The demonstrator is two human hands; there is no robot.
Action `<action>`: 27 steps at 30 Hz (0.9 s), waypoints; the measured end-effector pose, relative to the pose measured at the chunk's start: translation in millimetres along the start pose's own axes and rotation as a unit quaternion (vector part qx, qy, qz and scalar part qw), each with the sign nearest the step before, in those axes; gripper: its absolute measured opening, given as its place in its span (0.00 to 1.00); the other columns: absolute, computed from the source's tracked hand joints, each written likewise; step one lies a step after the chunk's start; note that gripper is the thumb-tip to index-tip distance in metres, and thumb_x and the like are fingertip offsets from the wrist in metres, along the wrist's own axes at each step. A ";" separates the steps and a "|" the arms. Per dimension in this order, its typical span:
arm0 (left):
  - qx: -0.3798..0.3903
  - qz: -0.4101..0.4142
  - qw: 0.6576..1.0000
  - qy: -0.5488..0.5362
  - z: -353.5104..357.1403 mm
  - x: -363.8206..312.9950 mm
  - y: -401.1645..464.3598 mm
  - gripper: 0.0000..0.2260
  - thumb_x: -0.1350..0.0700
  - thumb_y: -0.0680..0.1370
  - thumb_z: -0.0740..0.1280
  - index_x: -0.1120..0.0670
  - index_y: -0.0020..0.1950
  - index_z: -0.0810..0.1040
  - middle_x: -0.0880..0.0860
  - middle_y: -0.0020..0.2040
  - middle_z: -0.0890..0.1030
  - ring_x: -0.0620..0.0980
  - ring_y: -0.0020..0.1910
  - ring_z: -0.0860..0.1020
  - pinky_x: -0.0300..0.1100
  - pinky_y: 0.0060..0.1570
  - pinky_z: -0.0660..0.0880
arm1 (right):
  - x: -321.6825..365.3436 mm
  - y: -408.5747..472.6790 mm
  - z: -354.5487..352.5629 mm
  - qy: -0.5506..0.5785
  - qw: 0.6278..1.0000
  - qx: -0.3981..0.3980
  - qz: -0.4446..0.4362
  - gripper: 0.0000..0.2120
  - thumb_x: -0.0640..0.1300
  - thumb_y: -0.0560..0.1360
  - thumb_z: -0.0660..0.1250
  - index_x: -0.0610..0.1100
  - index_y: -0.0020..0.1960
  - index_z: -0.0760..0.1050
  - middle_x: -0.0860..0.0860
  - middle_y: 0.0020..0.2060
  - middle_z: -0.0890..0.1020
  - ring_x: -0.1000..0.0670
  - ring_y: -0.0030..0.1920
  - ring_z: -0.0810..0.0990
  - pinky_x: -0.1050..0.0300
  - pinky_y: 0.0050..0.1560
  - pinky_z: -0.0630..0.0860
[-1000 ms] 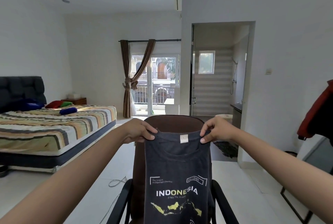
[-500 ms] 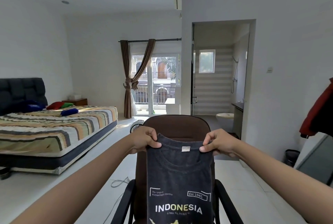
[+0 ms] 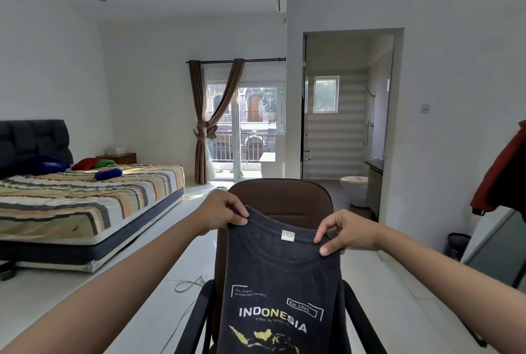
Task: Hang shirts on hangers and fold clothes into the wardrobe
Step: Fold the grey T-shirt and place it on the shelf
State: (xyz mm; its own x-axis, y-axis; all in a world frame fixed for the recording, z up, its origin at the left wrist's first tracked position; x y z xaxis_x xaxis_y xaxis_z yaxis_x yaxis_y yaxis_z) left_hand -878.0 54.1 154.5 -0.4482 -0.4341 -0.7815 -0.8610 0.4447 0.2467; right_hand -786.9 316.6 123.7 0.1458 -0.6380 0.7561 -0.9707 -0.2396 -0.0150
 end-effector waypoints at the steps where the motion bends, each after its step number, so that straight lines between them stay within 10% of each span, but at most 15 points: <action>1: -0.006 -0.002 1.000 0.001 -3.0 2.4 0.1 0.10 0.68 0.69 0.73 0.53 0.35 0.83 0.55 0.42 0.82 0.55 0.45 0.80 0.48 0.45 0.80 | 1.0 -2.4 -0.5 -0.004 1.000 0.007 -0.003 0.10 0.39 0.66 0.77 0.44 0.46 0.83 0.54 0.39 0.84 0.56 0.37 0.81 0.60 0.35 0.76; 6: -0.021 -0.012 1.000 0.002 -16.7 12.2 0.7 0.09 0.68 0.68 0.74 0.55 0.34 0.83 0.56 0.41 0.82 0.58 0.44 0.80 0.55 0.44 0.80 | -5.0 -9.8 -12.7 -0.024 0.999 -0.024 0.006 0.07 0.37 0.69 0.76 0.43 0.47 0.82 0.52 0.28 0.80 0.51 0.27 0.79 0.59 0.27 0.77; 14: 0.006 0.008 0.998 0.063 -15.8 11.4 1.5 0.04 0.65 0.69 0.74 0.57 0.39 0.82 0.57 0.43 0.81 0.54 0.44 0.79 0.41 0.39 0.79 | -7.0 -7.3 -16.9 -0.024 0.998 -0.058 0.018 0.05 0.34 0.70 0.73 0.40 0.41 0.79 0.43 0.32 0.73 0.43 0.40 0.86 0.55 0.33 0.77; 21: 0.035 0.027 0.995 0.094 -17.6 9.6 -0.6 0.05 0.63 0.70 0.74 0.55 0.38 0.80 0.52 0.42 0.80 0.49 0.43 0.79 0.41 0.43 0.80 | -3.7 -6.5 -36.5 -0.237 0.957 -0.165 0.011 0.17 0.42 0.59 0.81 0.48 0.29 0.71 0.51 0.31 0.77 0.53 0.32 0.74 0.58 0.35 0.71; 27: 0.076 0.029 0.990 0.116 -22.8 6.9 -6.7 0.07 0.65 0.71 0.73 0.53 0.41 0.81 0.51 0.45 0.80 0.48 0.45 0.78 0.31 0.36 0.75 | 0.5 -12.5 -39.6 -0.187 0.968 -0.169 -0.021 0.12 0.32 0.67 0.74 0.49 0.34 0.80 0.47 0.37 0.83 0.55 0.32 0.82 0.61 0.37 0.79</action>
State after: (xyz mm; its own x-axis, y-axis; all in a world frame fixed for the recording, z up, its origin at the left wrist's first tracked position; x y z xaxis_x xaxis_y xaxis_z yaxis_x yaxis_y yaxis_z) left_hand -880.8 30.3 160.6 -0.5546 -0.5640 -0.6118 -0.7934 0.5801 0.1844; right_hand -782.2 348.2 150.2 0.1835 -0.8683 0.4608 -0.9605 -0.0586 0.2722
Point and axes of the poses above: each hand's wrist, its own y-axis towards the middle knuckle, its own z-axis out of the palm, x = y × z, the point moved 5 cm from there along y, towards the middle knuckle
